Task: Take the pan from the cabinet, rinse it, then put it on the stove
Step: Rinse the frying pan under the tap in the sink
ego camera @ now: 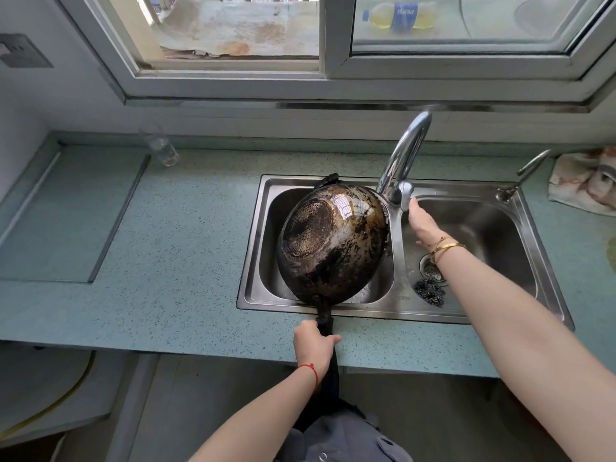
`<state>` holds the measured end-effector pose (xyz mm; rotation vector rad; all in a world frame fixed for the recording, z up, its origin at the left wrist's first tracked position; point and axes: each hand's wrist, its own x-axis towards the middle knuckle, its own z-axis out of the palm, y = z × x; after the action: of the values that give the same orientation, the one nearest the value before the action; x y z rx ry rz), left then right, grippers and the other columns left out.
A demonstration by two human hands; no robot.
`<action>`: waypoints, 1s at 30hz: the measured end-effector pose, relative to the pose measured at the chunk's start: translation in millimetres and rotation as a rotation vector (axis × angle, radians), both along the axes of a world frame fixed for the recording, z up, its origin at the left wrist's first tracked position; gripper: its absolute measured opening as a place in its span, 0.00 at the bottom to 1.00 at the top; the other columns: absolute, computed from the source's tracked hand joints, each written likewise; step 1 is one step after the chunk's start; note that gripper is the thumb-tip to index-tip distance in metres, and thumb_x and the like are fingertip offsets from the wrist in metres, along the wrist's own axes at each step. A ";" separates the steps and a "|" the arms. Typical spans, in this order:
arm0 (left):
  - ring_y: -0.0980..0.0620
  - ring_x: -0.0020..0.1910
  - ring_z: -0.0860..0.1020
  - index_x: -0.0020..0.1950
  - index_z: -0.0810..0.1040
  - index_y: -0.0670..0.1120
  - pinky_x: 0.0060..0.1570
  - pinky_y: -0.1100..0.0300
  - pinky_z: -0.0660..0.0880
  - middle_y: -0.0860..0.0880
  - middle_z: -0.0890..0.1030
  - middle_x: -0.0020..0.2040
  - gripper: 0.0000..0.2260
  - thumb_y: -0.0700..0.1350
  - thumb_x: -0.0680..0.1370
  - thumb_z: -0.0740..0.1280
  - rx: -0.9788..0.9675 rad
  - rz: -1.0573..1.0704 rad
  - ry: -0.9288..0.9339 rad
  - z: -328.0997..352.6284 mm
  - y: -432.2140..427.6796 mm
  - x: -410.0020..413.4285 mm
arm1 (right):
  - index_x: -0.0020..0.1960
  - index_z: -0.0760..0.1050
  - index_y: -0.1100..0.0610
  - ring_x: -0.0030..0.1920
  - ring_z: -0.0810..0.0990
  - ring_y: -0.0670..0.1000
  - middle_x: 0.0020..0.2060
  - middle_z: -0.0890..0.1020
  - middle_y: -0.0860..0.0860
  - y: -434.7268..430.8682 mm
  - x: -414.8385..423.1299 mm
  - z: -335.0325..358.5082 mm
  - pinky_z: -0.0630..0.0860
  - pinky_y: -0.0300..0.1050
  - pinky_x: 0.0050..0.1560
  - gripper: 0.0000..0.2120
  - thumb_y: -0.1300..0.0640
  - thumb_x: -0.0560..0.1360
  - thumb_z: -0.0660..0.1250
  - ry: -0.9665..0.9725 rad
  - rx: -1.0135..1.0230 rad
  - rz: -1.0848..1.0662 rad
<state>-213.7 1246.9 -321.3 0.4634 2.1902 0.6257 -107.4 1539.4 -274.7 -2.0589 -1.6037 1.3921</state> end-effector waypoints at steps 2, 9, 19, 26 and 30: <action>0.50 0.37 0.77 0.44 0.83 0.39 0.35 0.63 0.68 0.47 0.80 0.37 0.14 0.46 0.66 0.80 0.000 -0.001 0.001 1.0 0.4 -0.8 | 0.66 0.72 0.64 0.54 0.82 0.63 0.63 0.78 0.65 -16.7 2.8 -10.7 0.82 0.58 0.52 0.31 0.42 0.80 0.47 -0.008 0.016 -0.098; 0.50 0.35 0.77 0.43 0.84 0.40 0.34 0.63 0.68 0.46 0.82 0.36 0.14 0.48 0.65 0.80 0.014 -0.019 -0.006 -1.1 -1.5 -2.5 | 0.51 0.81 0.68 0.35 0.84 0.54 0.40 0.86 0.59 -150.6 15.8 -39.4 0.83 0.46 0.40 0.13 0.64 0.77 0.58 -0.067 -0.701 0.601; 0.51 0.35 0.78 0.40 0.85 0.41 0.34 0.63 0.68 0.46 0.83 0.35 0.10 0.45 0.65 0.79 0.043 -0.063 -0.019 3.8 -4.8 -7.2 | 0.62 0.74 0.62 0.33 0.81 0.49 0.44 0.82 0.56 -225.8 -4.6 -52.6 0.81 0.40 0.34 0.15 0.55 0.79 0.62 -0.014 -0.515 0.682; 0.52 0.38 0.81 0.43 0.86 0.42 0.38 0.63 0.71 0.46 0.86 0.39 0.11 0.46 0.65 0.79 0.056 -0.044 -0.066 5.9 -7.8 -18.2 | 0.41 0.77 0.56 0.35 0.79 0.51 0.37 0.81 0.54 -269.2 -23.4 -74.3 0.76 0.40 0.32 0.07 0.53 0.73 0.70 0.004 -0.275 0.428; 0.54 0.38 0.79 0.44 0.86 0.42 0.39 0.65 0.71 0.49 0.82 0.35 0.10 0.44 0.66 0.79 0.071 -0.016 -0.127 8.1 -8.9 -29.7 | 0.41 0.78 0.58 0.37 0.82 0.53 0.36 0.82 0.54 -288.6 -40.3 -77.7 0.80 0.47 0.44 0.09 0.53 0.76 0.68 0.101 -0.315 0.281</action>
<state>-243.4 1238.0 -313.2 0.4648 2.0477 0.7066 -147.7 1250.8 -352.4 -1.9318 -1.7809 1.9230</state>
